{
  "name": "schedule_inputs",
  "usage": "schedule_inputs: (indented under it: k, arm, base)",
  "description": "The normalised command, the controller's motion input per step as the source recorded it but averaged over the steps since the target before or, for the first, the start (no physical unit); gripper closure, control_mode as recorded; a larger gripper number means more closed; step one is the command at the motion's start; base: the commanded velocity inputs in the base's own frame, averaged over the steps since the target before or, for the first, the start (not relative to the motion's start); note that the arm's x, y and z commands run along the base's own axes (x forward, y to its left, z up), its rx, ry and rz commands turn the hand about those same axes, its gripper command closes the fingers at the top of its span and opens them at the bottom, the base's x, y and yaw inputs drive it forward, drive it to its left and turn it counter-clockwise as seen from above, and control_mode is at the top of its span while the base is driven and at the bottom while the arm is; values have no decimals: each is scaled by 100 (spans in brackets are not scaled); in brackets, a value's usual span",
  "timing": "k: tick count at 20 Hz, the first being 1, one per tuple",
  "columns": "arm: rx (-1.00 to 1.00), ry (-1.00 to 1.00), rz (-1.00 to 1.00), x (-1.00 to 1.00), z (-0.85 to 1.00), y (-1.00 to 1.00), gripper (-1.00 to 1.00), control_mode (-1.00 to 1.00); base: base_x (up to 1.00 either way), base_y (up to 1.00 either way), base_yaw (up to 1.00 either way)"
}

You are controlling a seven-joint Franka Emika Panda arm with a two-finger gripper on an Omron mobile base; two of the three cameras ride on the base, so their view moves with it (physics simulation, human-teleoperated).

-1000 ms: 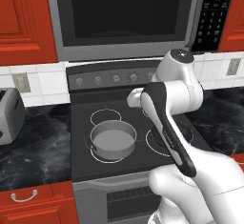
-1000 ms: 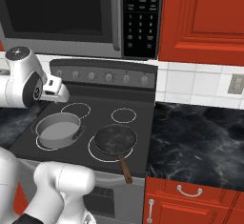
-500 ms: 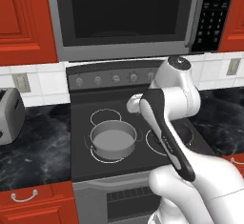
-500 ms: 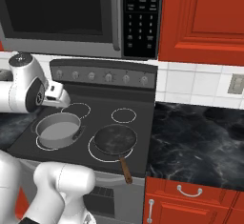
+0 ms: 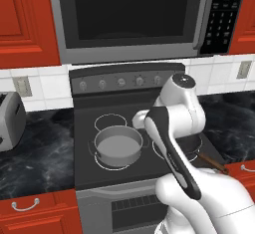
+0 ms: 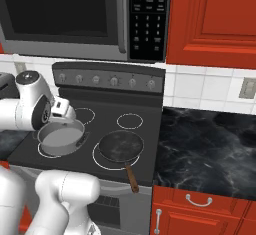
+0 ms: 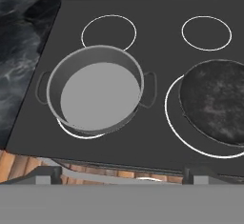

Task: Move the pot and pan from the stove into the sink.

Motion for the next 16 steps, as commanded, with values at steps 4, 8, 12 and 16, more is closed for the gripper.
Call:
schedule_inputs:
  k: [4, 8, 12, 16]
  arm:
    - [0, 2, -1, 1, -36, -3, -100, -100]
    - [0, 1, -1, 6, -32, -1, -100, -100]
    - [0, 1, -2, 9, -27, 0, -100, -100]
    - [0, 0, -4, 11, -23, 0, -100, -100]
  base:
    - [0, 0, 0]
    - [0, 0, 0]
    - [0, 0, 0]
    - [0, 0, 0]
